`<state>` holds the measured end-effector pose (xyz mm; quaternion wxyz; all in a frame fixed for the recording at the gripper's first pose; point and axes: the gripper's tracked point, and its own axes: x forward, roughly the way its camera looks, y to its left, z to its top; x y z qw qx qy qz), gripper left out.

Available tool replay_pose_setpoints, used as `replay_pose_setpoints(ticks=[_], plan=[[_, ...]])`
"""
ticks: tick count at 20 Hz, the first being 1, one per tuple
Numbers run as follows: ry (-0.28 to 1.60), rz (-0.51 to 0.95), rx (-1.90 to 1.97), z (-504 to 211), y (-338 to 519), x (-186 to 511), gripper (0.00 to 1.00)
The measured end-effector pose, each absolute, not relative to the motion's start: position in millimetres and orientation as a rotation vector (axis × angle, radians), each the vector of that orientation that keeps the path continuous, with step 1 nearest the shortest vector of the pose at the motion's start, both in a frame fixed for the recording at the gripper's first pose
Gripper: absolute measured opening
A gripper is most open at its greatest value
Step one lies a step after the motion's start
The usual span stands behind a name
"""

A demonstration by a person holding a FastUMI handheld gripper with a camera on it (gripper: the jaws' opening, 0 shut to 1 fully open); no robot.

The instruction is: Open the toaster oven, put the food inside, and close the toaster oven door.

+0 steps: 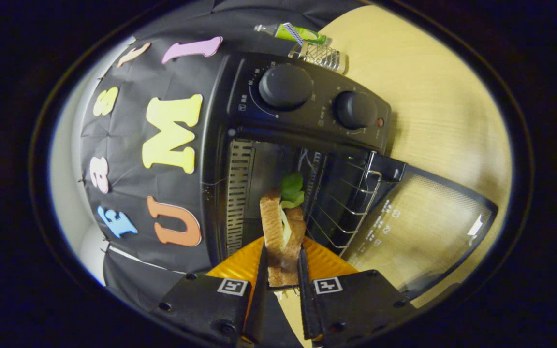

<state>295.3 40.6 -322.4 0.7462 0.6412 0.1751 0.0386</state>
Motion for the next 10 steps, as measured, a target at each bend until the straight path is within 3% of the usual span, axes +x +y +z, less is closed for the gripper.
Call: replay_pose_setpoints(ticks=[3, 8, 10], plan=[[0.411, 0.069, 1.383, -333, 49, 306, 0.40], [0.496, 0.078, 1.144, -333, 60, 304, 0.78], [0.541, 0.084, 1.057, -331, 63, 300, 0.84]])
